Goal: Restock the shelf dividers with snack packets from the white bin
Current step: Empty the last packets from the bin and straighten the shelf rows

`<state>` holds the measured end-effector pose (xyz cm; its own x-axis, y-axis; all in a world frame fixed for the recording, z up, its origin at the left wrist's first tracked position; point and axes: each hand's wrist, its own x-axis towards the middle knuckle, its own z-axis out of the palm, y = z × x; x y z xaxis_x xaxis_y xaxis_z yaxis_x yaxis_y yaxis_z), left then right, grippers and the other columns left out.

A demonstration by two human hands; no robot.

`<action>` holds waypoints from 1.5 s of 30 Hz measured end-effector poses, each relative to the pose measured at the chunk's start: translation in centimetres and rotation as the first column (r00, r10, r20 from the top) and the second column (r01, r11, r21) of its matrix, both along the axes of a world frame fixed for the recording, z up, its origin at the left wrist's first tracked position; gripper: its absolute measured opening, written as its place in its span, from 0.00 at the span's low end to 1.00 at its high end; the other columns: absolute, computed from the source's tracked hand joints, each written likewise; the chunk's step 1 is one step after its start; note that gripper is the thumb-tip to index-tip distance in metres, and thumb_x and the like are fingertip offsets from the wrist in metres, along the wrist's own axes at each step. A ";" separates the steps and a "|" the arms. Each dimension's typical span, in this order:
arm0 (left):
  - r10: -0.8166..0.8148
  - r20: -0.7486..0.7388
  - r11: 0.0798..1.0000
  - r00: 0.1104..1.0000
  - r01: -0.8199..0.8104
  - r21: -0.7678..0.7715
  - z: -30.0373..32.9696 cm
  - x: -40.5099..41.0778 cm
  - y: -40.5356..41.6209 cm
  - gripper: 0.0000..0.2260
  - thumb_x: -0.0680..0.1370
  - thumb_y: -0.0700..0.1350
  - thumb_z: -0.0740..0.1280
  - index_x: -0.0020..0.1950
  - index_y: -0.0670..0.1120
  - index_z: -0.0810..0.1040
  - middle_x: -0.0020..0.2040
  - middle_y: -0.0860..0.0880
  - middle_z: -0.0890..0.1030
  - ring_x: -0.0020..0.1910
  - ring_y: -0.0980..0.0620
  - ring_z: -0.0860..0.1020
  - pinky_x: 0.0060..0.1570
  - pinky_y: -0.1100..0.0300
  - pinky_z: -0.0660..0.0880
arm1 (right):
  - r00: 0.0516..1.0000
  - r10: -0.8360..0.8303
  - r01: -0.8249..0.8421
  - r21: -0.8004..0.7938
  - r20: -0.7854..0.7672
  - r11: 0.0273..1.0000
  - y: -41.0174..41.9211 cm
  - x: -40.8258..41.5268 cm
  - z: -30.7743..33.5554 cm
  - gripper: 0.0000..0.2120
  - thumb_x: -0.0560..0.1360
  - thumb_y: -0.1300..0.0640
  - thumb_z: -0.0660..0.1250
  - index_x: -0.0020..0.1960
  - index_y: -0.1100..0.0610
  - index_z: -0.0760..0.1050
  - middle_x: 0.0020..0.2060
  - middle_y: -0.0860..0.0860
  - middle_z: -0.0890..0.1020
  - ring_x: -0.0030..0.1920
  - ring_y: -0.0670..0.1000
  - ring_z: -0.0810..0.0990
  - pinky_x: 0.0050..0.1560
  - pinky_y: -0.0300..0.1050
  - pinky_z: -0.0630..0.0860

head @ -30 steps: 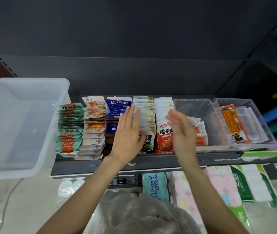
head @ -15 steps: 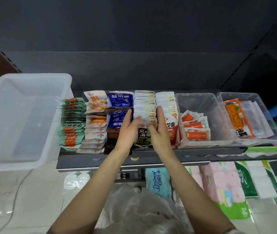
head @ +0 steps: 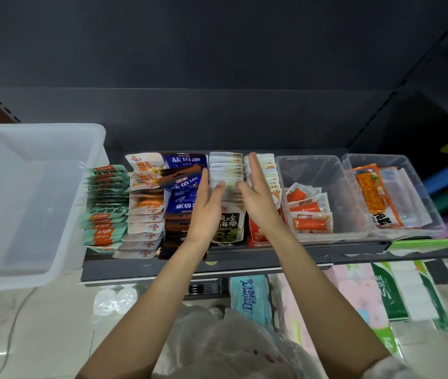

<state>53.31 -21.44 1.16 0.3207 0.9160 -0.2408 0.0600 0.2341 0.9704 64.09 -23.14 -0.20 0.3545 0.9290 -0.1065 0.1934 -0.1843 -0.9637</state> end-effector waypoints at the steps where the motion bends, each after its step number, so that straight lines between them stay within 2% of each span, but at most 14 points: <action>1: -0.005 -0.003 1.000 1.000 0.005 0.001 -0.1 0.2 0.2 0.24 0.82 0.48 0.56 0.76 0.53 0.52 0.76 0.56 0.57 0.73 0.59 0.55 0.67 0.63 0.55 | 0.999 0.012 -0.013 -0.012 -0.032 1.000 0.5 0.0 0.0 0.31 0.79 0.60 0.54 0.77 0.50 0.43 0.77 0.46 0.48 0.76 0.45 0.49 0.75 0.52 0.53; 5: -0.026 -0.015 0.999 1.000 0.026 0.022 -0.7 0.6 0.2 0.24 0.82 0.48 0.54 0.77 0.53 0.50 0.77 0.57 0.53 0.74 0.60 0.52 0.69 0.63 0.53 | 0.987 0.156 -0.154 -0.055 0.030 0.987 1.1 -0.7 0.1 0.29 0.82 0.62 0.51 0.77 0.53 0.41 0.76 0.46 0.40 0.75 0.43 0.42 0.75 0.42 0.45; 7: -0.056 -0.045 0.997 0.997 0.058 0.042 -1.0 0.5 0.2 0.24 0.82 0.48 0.54 0.77 0.53 0.48 0.77 0.57 0.52 0.74 0.61 0.51 0.71 0.62 0.51 | 0.979 0.164 -0.157 -0.062 0.118 0.986 1.1 0.3 0.1 0.29 0.81 0.62 0.52 0.77 0.53 0.43 0.77 0.48 0.44 0.76 0.45 0.45 0.75 0.41 0.46; 9: -0.084 -0.107 0.991 0.991 0.095 0.095 -1.2 0.5 0.3 0.25 0.82 0.48 0.54 0.77 0.52 0.47 0.77 0.56 0.50 0.74 0.61 0.49 0.73 0.59 0.49 | 0.935 0.132 -0.121 -0.054 0.330 0.991 1.5 1.7 0.4 0.26 0.81 0.61 0.54 0.77 0.54 0.50 0.77 0.50 0.51 0.76 0.46 0.50 0.72 0.37 0.49; 11: -0.104 -0.192 0.980 0.976 0.134 0.150 -1.4 0.6 0.5 0.29 0.81 0.46 0.57 0.77 0.50 0.45 0.78 0.54 0.48 0.75 0.60 0.47 0.74 0.58 0.48 | 0.843 0.140 -0.139 -0.040 0.519 0.989 2.5 3.1 0.8 0.22 0.81 0.58 0.56 0.75 0.55 0.58 0.75 0.51 0.60 0.74 0.48 0.58 0.70 0.39 0.56; 14: -0.114 -0.301 0.966 0.947 0.177 0.190 -1.7 0.9 0.5 0.35 0.79 0.44 0.63 0.77 0.48 0.43 0.78 0.53 0.46 0.75 0.58 0.45 0.72 0.62 0.46 | 0.675 0.319 -0.277 -0.172 0.665 0.945 5.4 4.7 1.4 0.18 0.81 0.52 0.58 0.69 0.55 0.68 0.65 0.52 0.73 0.64 0.52 0.71 0.65 0.49 0.65; 18: -0.099 -0.362 0.952 0.927 0.195 0.237 -1.8 1.1 0.3 0.42 0.75 0.47 0.69 0.77 0.48 0.41 0.77 0.53 0.43 0.75 0.58 0.43 0.68 0.66 0.45 | 0.491 0.486 -0.395 -0.312 0.723 0.864 8.1 5.7 2.2 0.14 0.81 0.49 0.57 0.61 0.53 0.76 0.57 0.49 0.78 0.58 0.51 0.75 0.63 0.51 0.62; 22: -0.083 -0.401 0.939 0.912 0.207 0.276 -2.0 1.1 0.1 0.44 0.74 0.51 0.70 0.77 0.49 0.40 0.77 0.53 0.41 0.75 0.57 0.41 0.71 0.61 0.46 | 0.227 0.570 -0.462 -0.428 0.790 0.777 9.3 5.6 3.3 0.17 0.82 0.49 0.53 0.62 0.53 0.76 0.56 0.49 0.81 0.56 0.51 0.78 0.66 0.51 0.62; 24: -0.080 -0.414 0.936 0.907 0.211 0.281 -1.9 1.1 0.1 0.43 0.74 0.51 0.69 0.77 0.48 0.41 0.77 0.53 0.40 0.75 0.57 0.41 0.71 0.61 0.46 | 0.153 0.640 -0.468 -0.515 0.753 0.718 9.7 5.4 4.0 0.18 0.82 0.49 0.51 0.63 0.54 0.75 0.55 0.51 0.81 0.56 0.52 0.78 0.65 0.52 0.66; 29: -0.068 -0.428 0.933 0.901 0.209 0.293 -2.0 1.2 0.0 0.43 0.75 0.50 0.69 0.77 0.48 0.40 0.77 0.52 0.41 0.75 0.57 0.41 0.71 0.62 0.46 | 0.315 0.785 -0.462 -0.636 0.533 0.618 10.0 5.4 4.3 0.20 0.83 0.48 0.48 0.65 0.56 0.72 0.61 0.53 0.77 0.61 0.54 0.74 0.62 0.50 0.69; 33: -0.060 -0.452 0.922 0.890 0.223 0.317 -2.2 1.1 -0.2 0.43 0.75 0.52 0.68 0.77 0.48 0.40 0.77 0.52 0.40 0.75 0.58 0.40 0.69 0.64 0.46 | 0.346 0.674 -0.454 -0.511 0.653 0.729 10.0 5.6 2.8 0.14 0.83 0.52 0.51 0.46 0.55 0.71 0.39 0.47 0.76 0.46 0.51 0.76 0.59 0.49 0.68; 38: -0.053 -0.475 0.915 0.878 0.234 0.330 -2.3 1.0 -0.2 0.42 0.76 0.53 0.66 0.77 0.47 0.40 0.77 0.52 0.39 0.75 0.57 0.41 0.71 0.62 0.46 | 0.354 0.639 -0.443 -0.479 0.683 0.758 10.0 5.5 2.3 0.14 0.83 0.54 0.51 0.43 0.55 0.71 0.36 0.46 0.74 0.41 0.50 0.74 0.59 0.48 0.65; 42: -0.049 -0.482 0.920 0.875 0.227 0.318 -2.4 1.2 0.1 0.41 0.76 0.54 0.66 0.77 0.46 0.41 0.77 0.52 0.40 0.75 0.57 0.41 0.72 0.60 0.46 | 0.370 0.615 -0.471 -0.430 0.696 0.770 9.5 5.5 2.6 0.13 0.82 0.54 0.54 0.50 0.58 0.75 0.43 0.53 0.81 0.45 0.53 0.79 0.46 0.44 0.68; 45: -0.061 -0.444 0.925 0.894 0.218 0.312 -2.3 1.0 -0.1 0.40 0.76 0.53 0.67 0.77 0.47 0.43 0.78 0.52 0.43 0.75 0.58 0.43 0.70 0.64 0.46 | 0.507 0.476 -0.477 -0.226 0.719 0.849 8.0 5.7 2.3 0.12 0.80 0.56 0.60 0.62 0.57 0.74 0.57 0.52 0.80 0.57 0.49 0.77 0.53 0.41 0.71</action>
